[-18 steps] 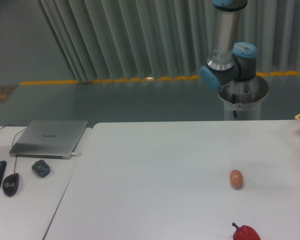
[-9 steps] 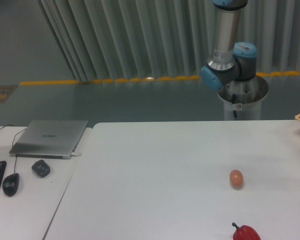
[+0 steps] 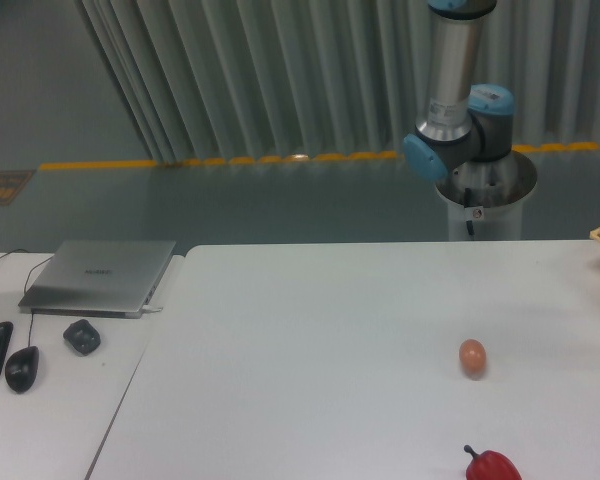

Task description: Place the green pepper on the table

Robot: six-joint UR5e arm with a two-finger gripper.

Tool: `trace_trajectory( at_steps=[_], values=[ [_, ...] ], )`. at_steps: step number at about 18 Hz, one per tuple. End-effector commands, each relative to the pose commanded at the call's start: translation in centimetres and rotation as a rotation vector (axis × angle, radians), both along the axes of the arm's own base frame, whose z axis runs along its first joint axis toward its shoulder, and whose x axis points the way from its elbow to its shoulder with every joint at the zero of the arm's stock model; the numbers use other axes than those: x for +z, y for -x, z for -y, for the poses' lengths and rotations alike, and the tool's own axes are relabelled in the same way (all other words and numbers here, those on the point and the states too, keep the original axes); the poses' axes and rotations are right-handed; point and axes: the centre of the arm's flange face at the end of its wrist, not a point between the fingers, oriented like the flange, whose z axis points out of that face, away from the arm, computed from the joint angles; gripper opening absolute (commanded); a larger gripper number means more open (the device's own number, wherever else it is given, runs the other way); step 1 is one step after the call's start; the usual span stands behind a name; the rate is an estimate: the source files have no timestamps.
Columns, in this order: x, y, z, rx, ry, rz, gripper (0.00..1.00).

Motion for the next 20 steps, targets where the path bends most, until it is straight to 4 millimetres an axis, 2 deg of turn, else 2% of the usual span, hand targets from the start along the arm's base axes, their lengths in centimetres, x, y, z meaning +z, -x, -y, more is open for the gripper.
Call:
trace_trajectory(
  at_steps=[6,8,11,12,14,16,20],
  values=[
    [-0.2,-0.1,0.8,-0.110,0.112,0.000,1.00],
    [-0.8,-0.4,0.6,-0.123,0.114,0.012,1.00],
    [-3.1,-1.2,0.2,-0.144,0.147,0.052,1.00],
    [-3.4,-1.4,-0.3,-0.173,0.190,0.054,1.00],
    [-5.0,-2.4,-2.9,-0.247,0.269,0.067,1.00],
    [-5.8,-2.8,-4.0,-0.274,0.288,0.078,1.00],
    [-6.3,-2.6,-3.8,-0.397,0.360,0.124,1.00]
  ],
)
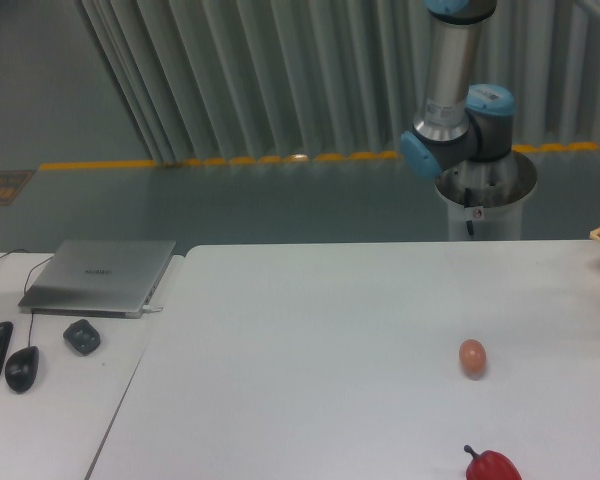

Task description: Place the green pepper on the table

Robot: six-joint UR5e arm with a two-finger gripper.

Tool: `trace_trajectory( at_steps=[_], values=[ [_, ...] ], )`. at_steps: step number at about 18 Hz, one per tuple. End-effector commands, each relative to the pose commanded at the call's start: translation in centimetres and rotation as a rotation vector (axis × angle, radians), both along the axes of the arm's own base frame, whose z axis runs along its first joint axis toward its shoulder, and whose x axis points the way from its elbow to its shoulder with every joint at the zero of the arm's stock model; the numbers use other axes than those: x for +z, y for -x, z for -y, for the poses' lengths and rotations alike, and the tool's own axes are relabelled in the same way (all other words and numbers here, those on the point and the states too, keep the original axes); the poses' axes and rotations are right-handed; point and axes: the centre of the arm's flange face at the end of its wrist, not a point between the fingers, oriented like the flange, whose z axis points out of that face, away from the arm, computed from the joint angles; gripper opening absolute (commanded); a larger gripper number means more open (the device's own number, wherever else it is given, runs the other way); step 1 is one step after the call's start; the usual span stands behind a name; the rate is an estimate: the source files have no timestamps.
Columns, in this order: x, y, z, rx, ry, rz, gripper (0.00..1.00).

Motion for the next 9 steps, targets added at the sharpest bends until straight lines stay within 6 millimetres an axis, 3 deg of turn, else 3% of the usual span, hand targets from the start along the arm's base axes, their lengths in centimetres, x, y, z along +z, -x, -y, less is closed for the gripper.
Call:
trace_trajectory(
  at_steps=[9],
  values=[
    [-1.1,0.1,0.4,-0.007,0.007,0.025,1.00]
  ],
)
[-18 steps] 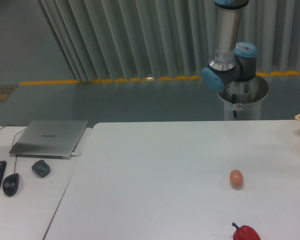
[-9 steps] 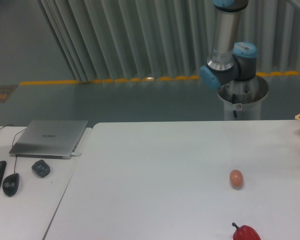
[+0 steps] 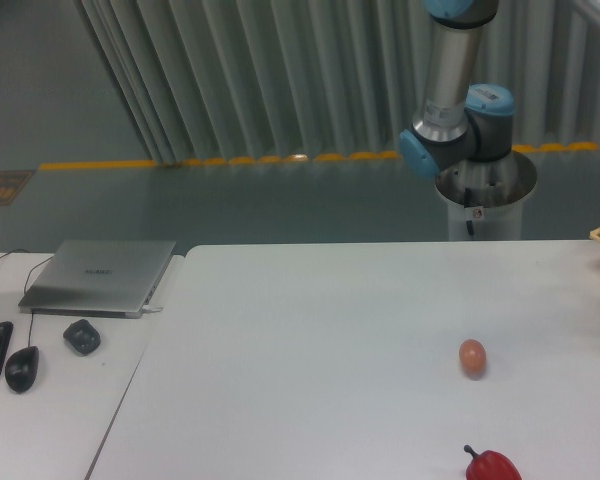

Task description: Place the green pepper on the table

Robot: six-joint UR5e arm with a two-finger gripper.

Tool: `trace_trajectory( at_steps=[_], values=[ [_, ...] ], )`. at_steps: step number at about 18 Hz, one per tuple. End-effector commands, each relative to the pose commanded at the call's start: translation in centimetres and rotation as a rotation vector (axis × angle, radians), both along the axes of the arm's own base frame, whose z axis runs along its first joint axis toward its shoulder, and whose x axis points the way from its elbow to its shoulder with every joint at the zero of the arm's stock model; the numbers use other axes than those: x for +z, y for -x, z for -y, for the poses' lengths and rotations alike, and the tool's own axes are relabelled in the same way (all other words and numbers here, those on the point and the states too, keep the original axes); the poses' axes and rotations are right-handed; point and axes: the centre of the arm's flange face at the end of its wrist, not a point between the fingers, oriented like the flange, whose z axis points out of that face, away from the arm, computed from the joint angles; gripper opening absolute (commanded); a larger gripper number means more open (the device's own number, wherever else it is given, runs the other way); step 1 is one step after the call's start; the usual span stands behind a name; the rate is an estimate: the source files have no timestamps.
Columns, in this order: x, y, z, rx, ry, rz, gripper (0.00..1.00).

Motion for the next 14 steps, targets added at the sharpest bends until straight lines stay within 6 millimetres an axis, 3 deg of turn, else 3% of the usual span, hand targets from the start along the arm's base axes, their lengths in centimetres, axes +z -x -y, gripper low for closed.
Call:
trace_trajectory(
  at_steps=[14],
  values=[
    [-0.93,0.28,0.72,0.012,-0.005,0.020,1.00]
  ],
)
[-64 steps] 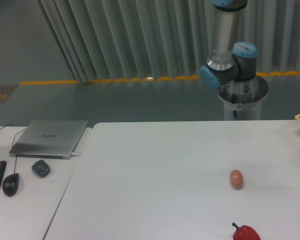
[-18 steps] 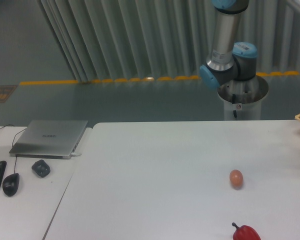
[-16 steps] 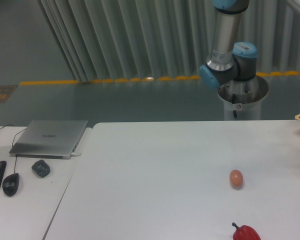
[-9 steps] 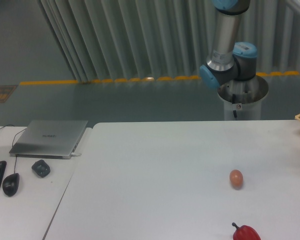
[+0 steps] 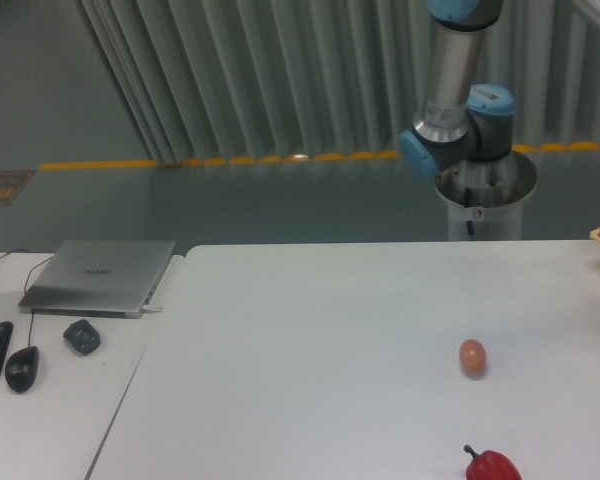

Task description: Place the green pepper on the table

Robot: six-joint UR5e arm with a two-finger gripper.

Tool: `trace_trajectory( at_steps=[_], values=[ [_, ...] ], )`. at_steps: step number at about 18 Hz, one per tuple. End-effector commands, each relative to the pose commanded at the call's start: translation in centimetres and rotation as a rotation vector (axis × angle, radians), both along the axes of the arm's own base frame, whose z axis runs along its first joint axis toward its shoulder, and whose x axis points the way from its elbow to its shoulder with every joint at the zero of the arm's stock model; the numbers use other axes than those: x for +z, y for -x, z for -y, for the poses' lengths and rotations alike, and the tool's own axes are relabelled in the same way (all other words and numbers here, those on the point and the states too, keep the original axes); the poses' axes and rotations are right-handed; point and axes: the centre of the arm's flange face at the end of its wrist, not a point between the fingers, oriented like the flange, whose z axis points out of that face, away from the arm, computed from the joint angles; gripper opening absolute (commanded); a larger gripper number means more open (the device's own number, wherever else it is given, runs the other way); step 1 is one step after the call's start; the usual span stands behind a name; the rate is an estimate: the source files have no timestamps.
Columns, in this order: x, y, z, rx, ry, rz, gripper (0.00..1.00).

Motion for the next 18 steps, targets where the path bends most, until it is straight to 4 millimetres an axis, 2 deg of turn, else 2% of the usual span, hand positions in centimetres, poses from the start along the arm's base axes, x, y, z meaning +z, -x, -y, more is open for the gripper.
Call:
trace_trajectory(
  at_steps=[5,15,18],
  values=[
    [-0.40,0.25,0.93,0.013,0.002,0.009,1.00],
    [-0.48,0.17,0.71,0.018,-0.013,0.009,1.00],
    [-0.46,0.18,0.71,0.020,-0.013,0.007,0.97]
  ],
)
